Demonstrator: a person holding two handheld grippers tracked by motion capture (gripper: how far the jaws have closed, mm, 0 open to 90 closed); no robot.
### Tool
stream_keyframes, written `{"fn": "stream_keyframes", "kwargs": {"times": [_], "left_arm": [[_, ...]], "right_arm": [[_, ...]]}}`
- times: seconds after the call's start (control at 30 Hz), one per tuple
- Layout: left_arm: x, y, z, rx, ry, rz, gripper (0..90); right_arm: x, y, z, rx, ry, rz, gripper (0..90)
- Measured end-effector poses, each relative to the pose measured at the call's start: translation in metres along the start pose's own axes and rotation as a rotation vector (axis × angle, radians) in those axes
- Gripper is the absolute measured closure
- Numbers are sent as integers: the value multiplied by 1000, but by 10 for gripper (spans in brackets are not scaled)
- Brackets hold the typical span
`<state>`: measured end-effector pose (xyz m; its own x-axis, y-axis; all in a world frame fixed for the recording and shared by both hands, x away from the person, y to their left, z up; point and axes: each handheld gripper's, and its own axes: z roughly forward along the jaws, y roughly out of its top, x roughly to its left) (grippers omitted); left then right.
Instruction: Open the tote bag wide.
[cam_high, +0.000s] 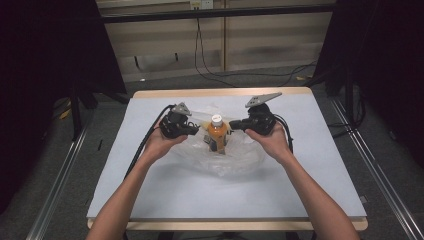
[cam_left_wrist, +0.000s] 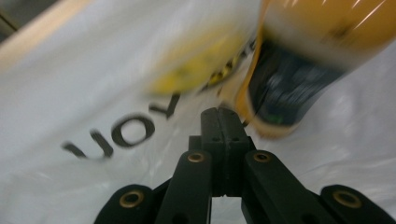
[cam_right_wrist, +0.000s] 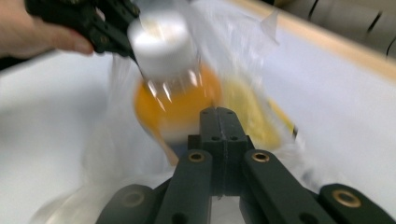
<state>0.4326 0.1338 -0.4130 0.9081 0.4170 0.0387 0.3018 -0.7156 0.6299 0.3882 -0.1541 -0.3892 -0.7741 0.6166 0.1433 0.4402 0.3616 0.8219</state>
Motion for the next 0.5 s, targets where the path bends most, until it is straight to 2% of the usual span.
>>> {"fn": "stream_keyframes", "kwargs": {"times": [0.03, 0.07, 0.1, 0.13, 0.17, 0.2, 0.23, 0.27, 0.3, 0.33, 0.37, 0.4, 0.43, 0.5], "left_arm": [[0, -4, 7, 22, -5, -1, 900], [0, -4, 7, 22, -5, -1, 900], [0, -13, 21, 73, 8, -12, 900], [0, -13, 21, 73, 8, -12, 900], [0, -18, 28, 97, 9, -30, 900], [0, -21, 30, 107, 12, -34, 900], [1, -28, 35, 120, 9, -48, 900], [1, -28, 35, 120, 9, -48, 900], [3, -30, 35, 164, 20, 1, 900], [2, -35, 36, 148, 26, -18, 900], [2, -36, 34, 159, 38, -15, 900], [1, -37, 33, 178, 58, 3, 900], [1, -37, 33, 178, 58, 3, 900], [1, -39, 29, 214, 65, 33, 900]], "right_arm": [[-2, -7, 6, 31, -3, -2, 900], [-2, -7, 6, 31, -3, -2, 900], [-9, -23, 16, 100, -10, 7, 900], [-9, -23, 16, 100, -10, 7, 900], [-14, -38, 22, 151, -15, 22, 900], [-14, -38, 22, 151, -15, 22, 900], [-17, -50, 26, 179, -19, 30, 900], [-17, -50, 26, 179, -19, 30, 900], [-19, -55, 28, 196, -15, 35, 900], [-21, -64, 31, 250, -24, 12, 900], [-22, -67, 32, 270, -25, 1, 900], [-22, -69, 33, 297, -36, -17, 900], [-22, -69, 33, 297, -36, -17, 900], [-24, -74, 33, 341, -45, -51, 900]]}}
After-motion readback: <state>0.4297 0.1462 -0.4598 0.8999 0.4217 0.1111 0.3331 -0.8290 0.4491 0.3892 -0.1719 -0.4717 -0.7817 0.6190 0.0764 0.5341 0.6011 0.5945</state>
